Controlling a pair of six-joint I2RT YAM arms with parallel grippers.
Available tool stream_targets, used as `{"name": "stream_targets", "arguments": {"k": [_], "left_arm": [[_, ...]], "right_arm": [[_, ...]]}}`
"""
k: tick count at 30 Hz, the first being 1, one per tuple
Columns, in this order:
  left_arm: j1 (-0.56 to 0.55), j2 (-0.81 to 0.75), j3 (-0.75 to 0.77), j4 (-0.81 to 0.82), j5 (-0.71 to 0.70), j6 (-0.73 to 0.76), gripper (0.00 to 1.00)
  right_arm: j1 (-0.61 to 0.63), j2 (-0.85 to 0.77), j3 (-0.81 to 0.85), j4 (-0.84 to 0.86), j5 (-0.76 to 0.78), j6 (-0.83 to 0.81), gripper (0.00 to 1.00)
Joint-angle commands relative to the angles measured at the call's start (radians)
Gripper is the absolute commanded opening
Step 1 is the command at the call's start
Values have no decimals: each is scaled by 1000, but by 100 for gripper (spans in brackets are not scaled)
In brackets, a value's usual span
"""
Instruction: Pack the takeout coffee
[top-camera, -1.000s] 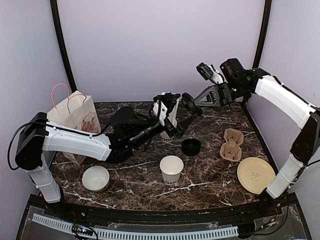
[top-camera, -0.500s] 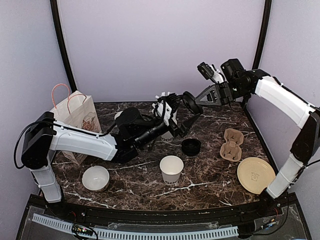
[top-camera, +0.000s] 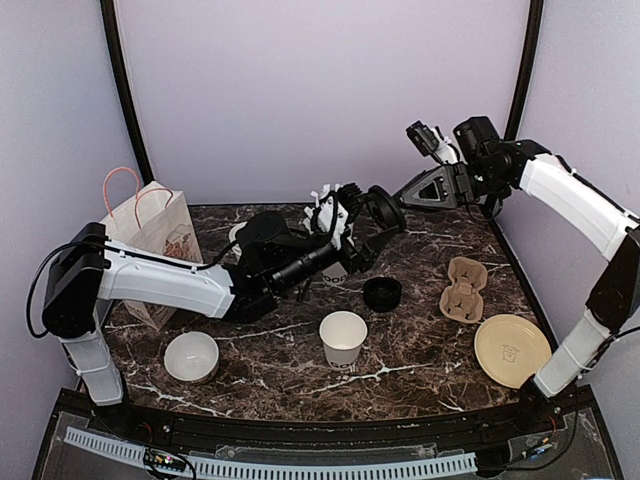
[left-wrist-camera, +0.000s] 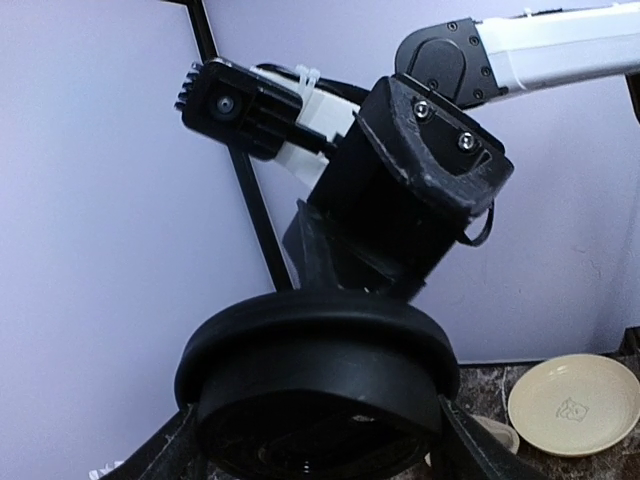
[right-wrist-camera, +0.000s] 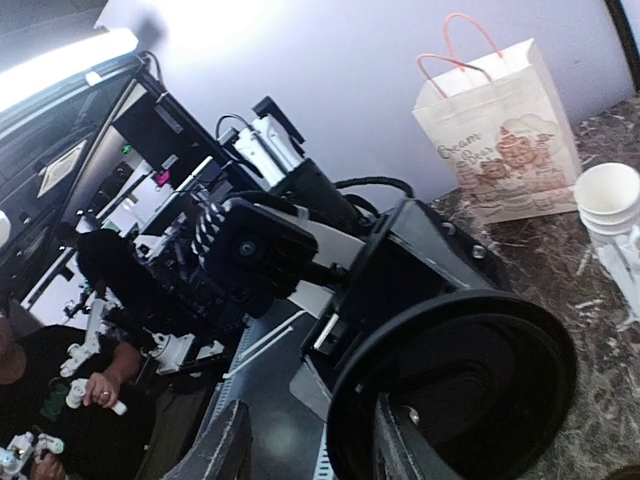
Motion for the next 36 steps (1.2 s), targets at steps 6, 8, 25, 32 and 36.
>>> {"name": "stream_targets", "arguments": {"k": [6,8,25,32,36], "left_arm": [[-3,-243,166,-871,94,-131,73],[-3,-249,240,-1113,136,-144,73],[-3,-23,634,-2010,141,-161,72],[-3,112,741,-2121,195,-180,71],[-3,148,765,-2136,176,-183,71]], "right_arm": [[-177,-117,-170,137,408,-5,53],[-178,-165,-259,222,576,-3,54],[-177,-227,-623,446,689,-107,54],[-175,-252,-671,464,678,-119,54],[-176,-250,-668,461,664,-120,54]]}}
